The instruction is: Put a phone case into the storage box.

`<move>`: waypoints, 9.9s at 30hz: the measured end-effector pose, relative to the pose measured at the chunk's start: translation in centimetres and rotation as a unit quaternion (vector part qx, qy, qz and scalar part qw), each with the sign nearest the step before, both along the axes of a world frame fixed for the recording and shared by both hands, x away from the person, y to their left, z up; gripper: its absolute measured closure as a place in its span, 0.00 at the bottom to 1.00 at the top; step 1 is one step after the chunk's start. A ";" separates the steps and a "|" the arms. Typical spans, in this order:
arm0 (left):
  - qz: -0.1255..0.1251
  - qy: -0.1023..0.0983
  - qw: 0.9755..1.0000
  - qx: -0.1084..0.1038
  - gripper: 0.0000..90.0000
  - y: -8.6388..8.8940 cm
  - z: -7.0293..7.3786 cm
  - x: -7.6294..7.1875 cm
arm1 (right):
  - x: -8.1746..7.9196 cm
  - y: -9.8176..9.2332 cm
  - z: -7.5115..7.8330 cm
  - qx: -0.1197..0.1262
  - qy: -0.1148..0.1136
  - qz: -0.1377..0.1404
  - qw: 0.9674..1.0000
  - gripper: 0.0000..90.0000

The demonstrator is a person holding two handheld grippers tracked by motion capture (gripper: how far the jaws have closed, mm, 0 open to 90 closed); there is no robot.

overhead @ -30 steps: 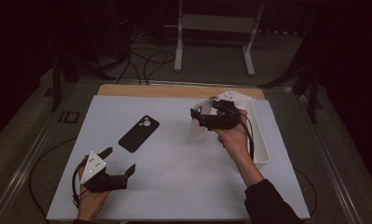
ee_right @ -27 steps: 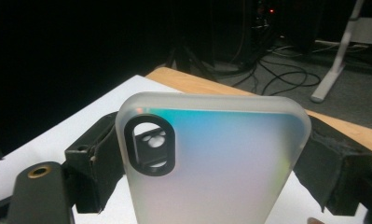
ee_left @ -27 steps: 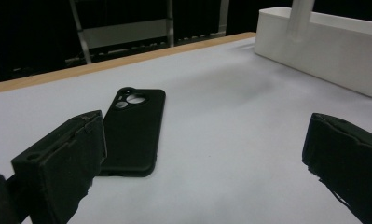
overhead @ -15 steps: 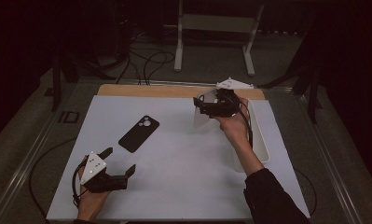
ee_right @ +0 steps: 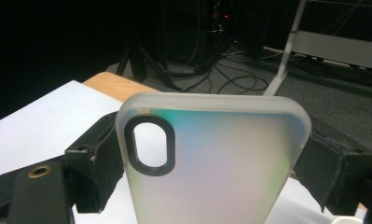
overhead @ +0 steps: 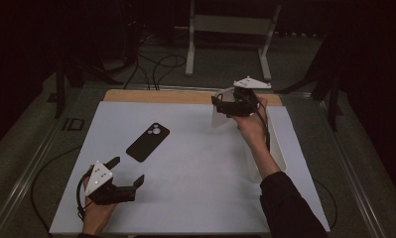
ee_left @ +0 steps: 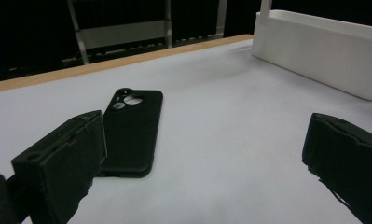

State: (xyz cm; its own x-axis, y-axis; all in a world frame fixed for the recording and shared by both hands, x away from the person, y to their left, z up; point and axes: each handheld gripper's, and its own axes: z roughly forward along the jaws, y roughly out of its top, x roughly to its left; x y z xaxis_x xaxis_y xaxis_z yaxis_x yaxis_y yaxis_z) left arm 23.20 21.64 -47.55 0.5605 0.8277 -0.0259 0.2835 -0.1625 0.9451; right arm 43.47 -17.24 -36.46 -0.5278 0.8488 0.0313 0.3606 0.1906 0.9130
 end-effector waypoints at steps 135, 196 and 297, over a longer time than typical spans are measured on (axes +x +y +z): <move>0.005 0.001 1.000 -0.005 0.00 0.1 0.1 -0.2 | 2.7 -8.4 -4.9 -0.009 0.075 -0.144 0.987 0.10; 0.043 0.006 0.999 -0.009 0.00 1.7 0.8 0.3 | -16.9 -10.1 -10.1 0.042 -0.019 0.053 0.998 0.16; -0.005 0.312 0.927 0.209 0.14 -2.8 -3.6 13.0 | -16.6 -10.4 -10.4 0.050 -0.012 0.046 0.998 0.15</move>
State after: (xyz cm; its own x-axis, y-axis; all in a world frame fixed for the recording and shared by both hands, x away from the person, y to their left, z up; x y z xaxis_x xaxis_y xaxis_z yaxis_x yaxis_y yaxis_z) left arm 36.21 18.81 -51.17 0.5517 0.8337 -0.0247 0.7503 -0.4832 0.4513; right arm 26.85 -27.61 -46.84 -0.6044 0.7904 0.1003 0.3245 0.1292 0.9370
